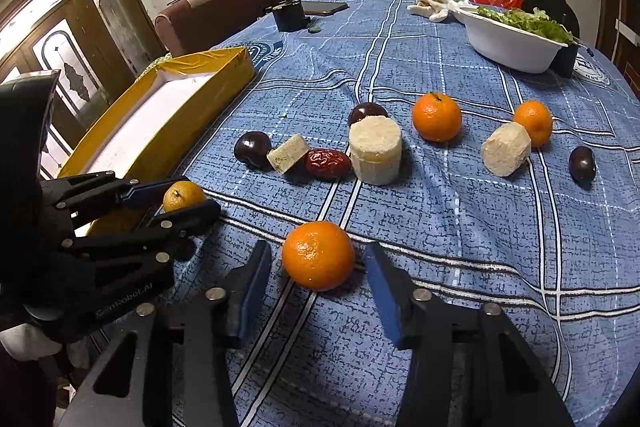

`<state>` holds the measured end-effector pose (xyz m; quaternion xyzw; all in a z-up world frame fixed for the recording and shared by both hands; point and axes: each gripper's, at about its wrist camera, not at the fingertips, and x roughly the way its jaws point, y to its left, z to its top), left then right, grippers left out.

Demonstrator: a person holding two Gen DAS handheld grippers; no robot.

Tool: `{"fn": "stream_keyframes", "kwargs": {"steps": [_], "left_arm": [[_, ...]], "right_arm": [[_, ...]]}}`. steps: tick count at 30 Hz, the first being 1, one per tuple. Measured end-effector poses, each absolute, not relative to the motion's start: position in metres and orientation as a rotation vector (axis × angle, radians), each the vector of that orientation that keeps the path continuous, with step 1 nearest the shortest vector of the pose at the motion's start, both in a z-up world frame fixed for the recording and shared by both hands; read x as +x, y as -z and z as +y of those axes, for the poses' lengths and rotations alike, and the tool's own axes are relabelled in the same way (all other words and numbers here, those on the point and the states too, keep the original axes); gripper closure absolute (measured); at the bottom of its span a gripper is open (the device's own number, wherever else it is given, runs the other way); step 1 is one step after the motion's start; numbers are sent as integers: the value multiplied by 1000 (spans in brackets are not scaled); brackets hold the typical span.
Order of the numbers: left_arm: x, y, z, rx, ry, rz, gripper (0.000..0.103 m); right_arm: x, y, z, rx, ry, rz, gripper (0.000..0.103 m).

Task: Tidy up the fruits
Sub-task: 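Grasp the yellow citrus with the left tool while the right tool grasps another orange, then lower the yellow citrus into the tray with the left tool while the right tool releases its orange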

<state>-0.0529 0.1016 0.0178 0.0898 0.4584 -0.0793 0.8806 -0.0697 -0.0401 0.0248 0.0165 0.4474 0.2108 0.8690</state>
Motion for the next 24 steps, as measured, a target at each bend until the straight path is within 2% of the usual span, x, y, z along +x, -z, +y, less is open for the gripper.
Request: {"fn": "stream_keyframes", "kwargs": {"steps": [10,16,24], "left_arm": [[-83,-53,142,-11,130,864,71],[-111,-75,203,-94,1,801,70],[-129,-66,295,-230,-198,806,70]], "right_arm": [[-72,-30,-45,69,-447,900,63],[-77,-37,-49,76,-408,847,63],[-96,-71,-15,62,-481,820,63]]}}
